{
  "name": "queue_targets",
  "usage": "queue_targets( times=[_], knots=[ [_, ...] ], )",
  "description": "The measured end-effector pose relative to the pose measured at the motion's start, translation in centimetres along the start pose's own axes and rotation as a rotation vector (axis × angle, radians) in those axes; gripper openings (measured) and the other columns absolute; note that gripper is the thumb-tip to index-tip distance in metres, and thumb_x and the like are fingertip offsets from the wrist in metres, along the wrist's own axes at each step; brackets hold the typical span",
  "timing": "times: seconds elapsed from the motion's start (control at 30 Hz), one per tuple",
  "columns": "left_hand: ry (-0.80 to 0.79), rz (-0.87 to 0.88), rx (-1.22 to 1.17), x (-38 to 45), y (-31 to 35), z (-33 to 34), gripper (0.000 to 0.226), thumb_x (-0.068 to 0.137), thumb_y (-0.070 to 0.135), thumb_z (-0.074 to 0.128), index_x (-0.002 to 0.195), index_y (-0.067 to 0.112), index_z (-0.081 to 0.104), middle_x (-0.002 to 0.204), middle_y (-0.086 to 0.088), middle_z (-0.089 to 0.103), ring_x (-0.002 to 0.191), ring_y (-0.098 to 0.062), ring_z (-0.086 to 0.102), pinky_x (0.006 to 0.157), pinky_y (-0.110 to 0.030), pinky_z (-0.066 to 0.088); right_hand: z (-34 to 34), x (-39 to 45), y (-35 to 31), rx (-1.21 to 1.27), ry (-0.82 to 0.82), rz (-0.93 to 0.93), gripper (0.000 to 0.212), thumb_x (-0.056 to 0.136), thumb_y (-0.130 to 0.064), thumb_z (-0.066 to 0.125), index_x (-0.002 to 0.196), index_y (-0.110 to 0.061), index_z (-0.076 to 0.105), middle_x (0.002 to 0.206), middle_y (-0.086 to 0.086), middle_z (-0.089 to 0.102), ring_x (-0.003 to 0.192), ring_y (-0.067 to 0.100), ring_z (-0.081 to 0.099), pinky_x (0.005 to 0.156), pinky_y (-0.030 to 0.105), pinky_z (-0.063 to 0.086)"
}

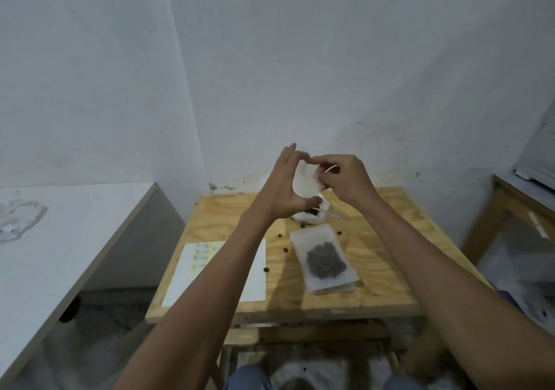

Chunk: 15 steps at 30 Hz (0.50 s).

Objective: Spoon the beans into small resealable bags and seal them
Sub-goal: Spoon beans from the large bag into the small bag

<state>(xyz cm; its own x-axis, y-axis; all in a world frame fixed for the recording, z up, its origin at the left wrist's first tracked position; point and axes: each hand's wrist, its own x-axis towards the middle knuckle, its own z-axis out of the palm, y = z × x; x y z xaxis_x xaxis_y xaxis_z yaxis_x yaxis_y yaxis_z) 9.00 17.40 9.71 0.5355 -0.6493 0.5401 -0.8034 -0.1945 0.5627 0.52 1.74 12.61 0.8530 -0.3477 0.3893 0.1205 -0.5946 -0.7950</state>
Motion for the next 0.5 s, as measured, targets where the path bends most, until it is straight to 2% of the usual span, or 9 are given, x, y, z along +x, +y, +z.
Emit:
queue_targets(
  times=[0.03, 0.1, 0.17, 0.3, 0.37, 0.43, 0.5],
  knots=[
    [0.016, 0.024, 0.024, -0.1, -0.1, -0.2, 0.074, 0.072, 0.036, 0.087, 0.13, 0.013, 0.047, 0.136, -0.002, 0.049, 0.148, -0.009, 0.024, 0.118, -0.033, 0.027, 0.0, 0.1, -0.1, 0.072, -0.029, 0.026, 0.042, 0.087, 0.008, 0.06, 0.114, -0.019, 0.077, 0.089, 0.001, 0.072, 0.076, 0.019, 0.07, 0.078, 0.03, 0.061],
    [0.091, 0.073, 0.095, -0.4, -0.1, -0.4, 0.075, 0.07, 0.054, 0.08, 0.123, 0.011, 0.049, 0.124, -0.001, 0.051, 0.125, -0.016, 0.045, 0.101, -0.038, 0.041, 0.0, 0.1, -0.2, 0.189, -0.081, 0.067, 0.044, 0.085, 0.013, 0.059, 0.114, -0.016, 0.076, 0.088, 0.007, 0.07, 0.076, 0.022, 0.069, 0.079, 0.036, 0.062],
    [0.145, 0.108, 0.132, -0.9, -0.5, -0.4, 0.08, 0.068, 0.061, 0.075, 0.123, 0.009, 0.05, 0.12, 0.001, 0.052, 0.112, -0.018, 0.049, 0.089, -0.032, 0.043, 0.1, 0.1, 0.0, 0.248, -0.116, 0.09, 0.041, 0.087, 0.015, 0.058, 0.115, -0.01, 0.075, 0.088, 0.01, 0.068, 0.076, 0.022, 0.068, 0.075, 0.033, 0.063],
    [0.148, 0.055, 0.156, -2.2, -1.3, 0.1, 0.096, 0.068, 0.058, 0.081, 0.141, 0.011, 0.041, 0.127, -0.002, 0.055, 0.111, -0.017, 0.053, 0.093, -0.035, 0.048, 0.6, -0.3, 0.8, 0.28, -0.16, 0.129, 0.035, 0.09, 0.012, 0.06, 0.117, -0.006, 0.074, 0.087, 0.013, 0.061, 0.08, 0.022, 0.065, 0.068, 0.028, 0.061],
    [0.142, 0.01, 0.169, -2.5, -1.6, 0.6, 0.103, 0.067, 0.058, 0.083, 0.146, 0.011, 0.038, 0.129, -0.004, 0.056, 0.113, -0.019, 0.054, 0.096, -0.04, 0.048, 1.1, -0.4, 1.3, 0.277, -0.164, 0.157, 0.028, 0.094, 0.003, 0.063, 0.117, -0.008, 0.075, 0.088, 0.011, 0.061, 0.077, 0.025, 0.065, 0.068, 0.031, 0.063],
    [0.15, -0.019, 0.2, -2.6, -2.0, 1.0, 0.104, 0.066, 0.06, 0.084, 0.147, 0.011, 0.04, 0.13, -0.005, 0.056, 0.115, -0.022, 0.054, 0.096, -0.046, 0.048, 1.5, -0.5, 1.5, 0.264, -0.162, 0.181, 0.02, 0.097, -0.018, 0.068, 0.113, -0.015, 0.078, 0.092, -0.001, 0.07, 0.08, 0.026, 0.07, 0.073, 0.04, 0.065],
    [0.159, -0.037, 0.229, -2.7, -2.3, 1.2, 0.105, 0.065, 0.067, 0.079, 0.146, 0.011, 0.042, 0.129, -0.004, 0.056, 0.114, -0.023, 0.054, 0.095, -0.047, 0.048, 2.0, -0.6, 1.8, 0.195, -0.154, 0.164, 0.022, 0.092, -0.038, 0.073, 0.103, -0.022, 0.082, 0.098, -0.013, 0.076, 0.089, 0.014, 0.072, 0.077, 0.038, 0.063]
  ],
)
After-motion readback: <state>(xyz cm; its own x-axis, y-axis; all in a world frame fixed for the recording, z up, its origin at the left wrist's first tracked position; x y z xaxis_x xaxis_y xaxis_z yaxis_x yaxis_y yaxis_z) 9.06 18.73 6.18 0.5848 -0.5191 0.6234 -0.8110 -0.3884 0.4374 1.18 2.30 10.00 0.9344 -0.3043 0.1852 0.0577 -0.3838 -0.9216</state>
